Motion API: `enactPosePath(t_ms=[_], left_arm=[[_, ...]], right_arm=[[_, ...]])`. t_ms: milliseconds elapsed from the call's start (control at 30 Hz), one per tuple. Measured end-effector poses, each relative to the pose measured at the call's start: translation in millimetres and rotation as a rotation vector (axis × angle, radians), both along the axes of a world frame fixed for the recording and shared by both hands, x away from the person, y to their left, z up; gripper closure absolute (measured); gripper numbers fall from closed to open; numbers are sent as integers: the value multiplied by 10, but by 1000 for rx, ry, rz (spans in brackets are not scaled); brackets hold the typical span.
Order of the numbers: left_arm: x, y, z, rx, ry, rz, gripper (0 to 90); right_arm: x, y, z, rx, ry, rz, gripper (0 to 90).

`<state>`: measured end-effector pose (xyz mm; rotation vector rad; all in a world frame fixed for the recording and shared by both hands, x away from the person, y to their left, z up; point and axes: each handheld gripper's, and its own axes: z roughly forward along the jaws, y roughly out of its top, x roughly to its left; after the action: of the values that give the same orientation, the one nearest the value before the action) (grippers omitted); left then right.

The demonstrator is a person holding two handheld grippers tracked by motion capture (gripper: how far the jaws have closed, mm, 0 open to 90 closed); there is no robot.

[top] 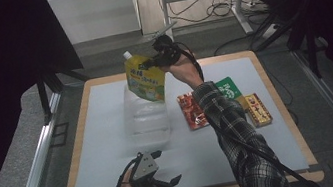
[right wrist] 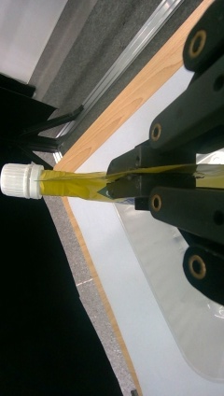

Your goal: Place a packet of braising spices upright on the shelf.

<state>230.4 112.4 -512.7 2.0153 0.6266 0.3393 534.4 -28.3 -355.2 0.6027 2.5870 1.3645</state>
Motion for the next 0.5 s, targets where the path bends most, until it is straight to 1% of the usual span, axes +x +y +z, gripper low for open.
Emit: enactPosePath(t_ms=[200,433,500], left_arm=[[4,-1,-4,0,4,-1,28],[2,-8,-8,-5,8,-1,27],[3,-8,-9,-6,10,-1,27]], right_arm=[[23,39,-60,-7,12,0,888],[29,134,-148,-9,26,8,886],[23,177,-178,4,32,18,885]])
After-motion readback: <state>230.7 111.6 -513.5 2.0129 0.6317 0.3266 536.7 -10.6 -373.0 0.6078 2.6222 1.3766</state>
